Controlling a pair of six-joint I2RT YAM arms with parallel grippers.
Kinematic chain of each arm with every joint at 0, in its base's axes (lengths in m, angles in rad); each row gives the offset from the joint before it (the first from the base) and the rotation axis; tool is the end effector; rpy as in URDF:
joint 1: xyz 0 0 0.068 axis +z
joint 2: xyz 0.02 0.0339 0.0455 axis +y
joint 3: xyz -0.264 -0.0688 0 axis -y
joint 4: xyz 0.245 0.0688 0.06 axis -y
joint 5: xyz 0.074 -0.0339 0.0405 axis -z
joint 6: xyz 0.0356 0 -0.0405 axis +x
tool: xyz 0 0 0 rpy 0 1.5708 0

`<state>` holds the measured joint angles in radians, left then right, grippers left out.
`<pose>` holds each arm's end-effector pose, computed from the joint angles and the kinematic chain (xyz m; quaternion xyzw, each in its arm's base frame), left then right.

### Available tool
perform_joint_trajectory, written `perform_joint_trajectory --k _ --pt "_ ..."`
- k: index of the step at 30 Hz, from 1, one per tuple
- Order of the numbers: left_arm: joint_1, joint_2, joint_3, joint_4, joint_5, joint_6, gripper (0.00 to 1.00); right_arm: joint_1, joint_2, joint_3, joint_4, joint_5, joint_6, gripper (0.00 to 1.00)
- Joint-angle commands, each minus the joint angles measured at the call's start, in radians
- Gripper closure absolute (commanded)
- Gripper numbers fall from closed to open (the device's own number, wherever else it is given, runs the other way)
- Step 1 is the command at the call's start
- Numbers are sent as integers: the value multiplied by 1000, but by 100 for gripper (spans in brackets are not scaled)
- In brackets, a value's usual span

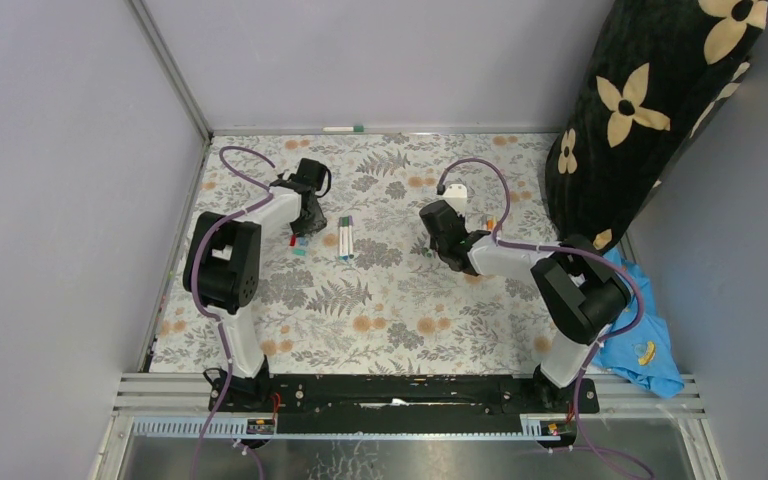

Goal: Open the pen caps

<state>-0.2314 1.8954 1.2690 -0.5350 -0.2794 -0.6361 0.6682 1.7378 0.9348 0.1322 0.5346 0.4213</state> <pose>0.3730 -0.0778 0.1694 -0.2226 0.9441 0.0391 0.2399 0.2932 0.2083 0.1742 0.0071 0.8760 0.0140 0.4820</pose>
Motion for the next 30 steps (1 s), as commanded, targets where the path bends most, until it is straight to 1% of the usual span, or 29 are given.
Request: perform_joint_trajectory --k 1,4,7,11,14,17,21,25,28,30 --pt "0 -15 -7 1 -44 -4 56 -17 32 41 -1 60 -10 84" --pt "0 -41 -10 8 -45 -12 56 -22 60 51 -10 67 -9 80" --pt "0 -71 -17 21 -43 -12 54 -23 76 53 0 66 -8 78" --pt "0 -78 -13 24 -32 -12 52 -27 98 69 -17 63 -3 71" --pt "0 -82 -19 29 -32 -14 52 -31 101 74 -22 62 -5 70" --pt "0 -94 -21 32 -28 -16 52 -30 86 77 -19 61 -20 66" --pt "0 -115 -17 35 -26 -18 51 -31 55 90 -24 60 -47 65" --pt "0 -142 -13 35 -19 -19 47 -29 13 99 -30 53 -76 65" --pt "0 -175 -18 37 -17 -19 43 -25 -18 115 -33 26 -102 63" --pt "0 -191 -20 35 -4 -20 42 -17 -28 141 -53 4 -120 62"
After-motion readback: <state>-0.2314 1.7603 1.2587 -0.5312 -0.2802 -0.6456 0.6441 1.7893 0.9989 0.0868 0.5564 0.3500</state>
